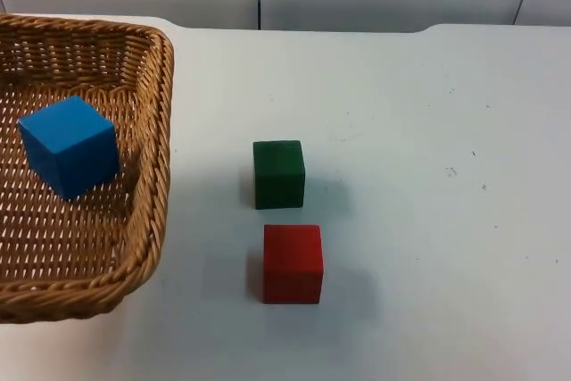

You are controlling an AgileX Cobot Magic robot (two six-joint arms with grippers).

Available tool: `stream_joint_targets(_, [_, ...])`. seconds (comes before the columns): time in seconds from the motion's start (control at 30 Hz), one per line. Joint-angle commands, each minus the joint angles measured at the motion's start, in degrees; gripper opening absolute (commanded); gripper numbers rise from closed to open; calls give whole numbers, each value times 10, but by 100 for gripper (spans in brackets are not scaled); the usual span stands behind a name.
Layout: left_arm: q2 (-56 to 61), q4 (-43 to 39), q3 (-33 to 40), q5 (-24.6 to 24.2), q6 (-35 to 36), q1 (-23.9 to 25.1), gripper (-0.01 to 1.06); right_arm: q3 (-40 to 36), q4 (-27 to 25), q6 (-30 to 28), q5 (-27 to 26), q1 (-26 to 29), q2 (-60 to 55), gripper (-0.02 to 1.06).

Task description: Pick up the basket with the left hand and place the blue cube into the basket with the right hand.

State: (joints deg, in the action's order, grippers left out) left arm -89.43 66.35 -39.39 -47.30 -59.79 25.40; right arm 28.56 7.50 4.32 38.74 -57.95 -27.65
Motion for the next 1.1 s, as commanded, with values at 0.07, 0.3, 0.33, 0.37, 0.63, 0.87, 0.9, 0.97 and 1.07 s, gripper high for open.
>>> stream_joint_targets(0.07, [2, 19, 2, -4, 2, 2, 0, -7, -22, -5, 75, -2, 86, 105])
stream_joint_targets(0.3, [2, 10, 2, 23, 2, 2, 0, -7, -90, -59, 88, -3, 202, 104])
stream_joint_targets(0.33, [2, 10, 2, 23, 2, 2, 0, -7, -90, -59, 88, -3, 202, 104])
stream_joint_targets(0.37, [2, 7, 2, 27, 2, 2, 0, -6, -96, -59, 92, -3, 212, 104])
stream_joint_targets(0.63, [-51, 16, 2, 39, -14, 2, 0, 18, -108, -80, 156, -3, 225, 104])
stream_joint_targets(0.87, [-128, 95, 2, 47, -93, 1, 0, 21, -122, -82, 238, -3, 244, 104])
stream_joint_targets(0.9, [-137, 106, 2, 50, -107, 1, 0, 21, -121, -82, 236, -3, 254, 104])
stream_joint_targets(0.97, [-147, 115, 2, 53, -120, 1, 0, 21, -115, -82, 228, -3, 263, 104])
stream_joint_targets(1.07, [-173, 141, -4, 58, -162, 1, 0, 21, -87, -77, 221, -3, 277, 104])
